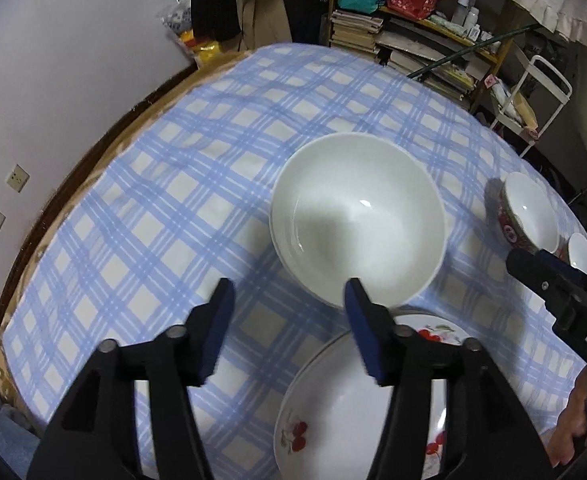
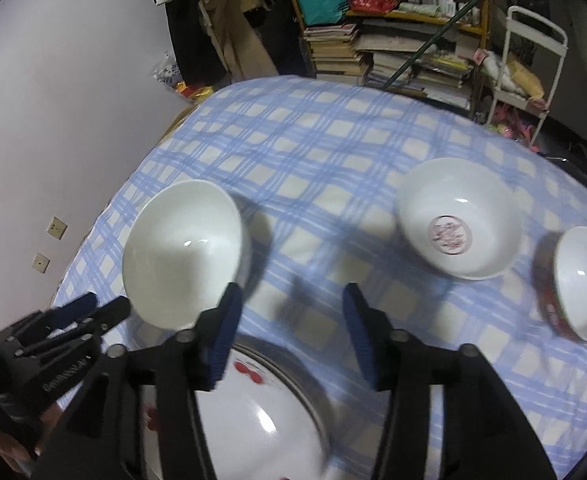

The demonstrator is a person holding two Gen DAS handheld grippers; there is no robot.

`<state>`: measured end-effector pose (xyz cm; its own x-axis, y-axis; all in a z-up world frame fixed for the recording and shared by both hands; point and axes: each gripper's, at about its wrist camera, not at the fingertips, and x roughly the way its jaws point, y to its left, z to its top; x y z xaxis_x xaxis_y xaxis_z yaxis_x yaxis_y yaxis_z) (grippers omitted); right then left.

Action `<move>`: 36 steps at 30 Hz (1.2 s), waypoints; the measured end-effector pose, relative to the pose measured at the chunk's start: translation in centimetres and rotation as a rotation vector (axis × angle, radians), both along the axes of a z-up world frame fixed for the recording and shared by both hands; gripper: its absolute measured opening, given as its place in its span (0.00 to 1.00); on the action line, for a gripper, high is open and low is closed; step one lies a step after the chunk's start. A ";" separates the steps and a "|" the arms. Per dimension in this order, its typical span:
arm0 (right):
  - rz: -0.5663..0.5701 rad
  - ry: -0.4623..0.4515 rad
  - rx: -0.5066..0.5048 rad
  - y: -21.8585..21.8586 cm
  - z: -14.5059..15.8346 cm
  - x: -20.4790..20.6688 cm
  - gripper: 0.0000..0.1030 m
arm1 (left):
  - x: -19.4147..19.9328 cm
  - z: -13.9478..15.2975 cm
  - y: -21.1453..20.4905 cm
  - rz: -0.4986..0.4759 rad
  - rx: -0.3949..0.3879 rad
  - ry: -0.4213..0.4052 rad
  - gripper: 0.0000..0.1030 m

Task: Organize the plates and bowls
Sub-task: 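Lower the plain white bowl onto the cloth and open both tools, then move both tools to the red-stamped white bowl and pinch its rim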

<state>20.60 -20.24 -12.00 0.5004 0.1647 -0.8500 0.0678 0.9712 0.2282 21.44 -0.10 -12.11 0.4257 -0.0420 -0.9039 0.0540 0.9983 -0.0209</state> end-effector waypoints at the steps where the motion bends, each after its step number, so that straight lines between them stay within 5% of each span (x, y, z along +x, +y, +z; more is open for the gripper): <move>1: -0.005 -0.003 -0.014 -0.6 0.3 -0.4 0.63 | -0.3 0.5 -0.2 -0.003 0.000 -0.014 0.65; 6: -0.036 -0.011 -0.065 -3.0 1.6 -1.9 0.94 | -0.9 3.4 -1.8 -0.042 0.027 -0.111 0.70; 14: -0.096 -0.063 -0.112 -7.9 4.0 -3.4 0.95 | 0.3 5.7 -5.2 -0.043 -0.031 -0.144 0.83; 21: -0.134 -0.084 -0.128 -11.6 4.9 -2.8 0.95 | 2.2 5.6 -8.7 -0.058 -0.079 -0.113 0.83; 31: -0.200 -0.081 -0.078 -17.5 2.7 -0.1 0.95 | 5.3 3.8 -14.8 -0.140 -0.122 -0.058 0.83; 36: -0.195 -0.099 -0.009 -19.2 1.5 1.1 0.91 | 6.4 1.7 -17.7 -0.171 -0.073 -0.017 0.83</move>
<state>21.72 -39.45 -10.54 0.6035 0.0495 -0.7958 0.2325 0.9438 0.2350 27.86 -17.80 -10.38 0.4218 -0.1800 -0.8887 0.2236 0.9705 -0.0904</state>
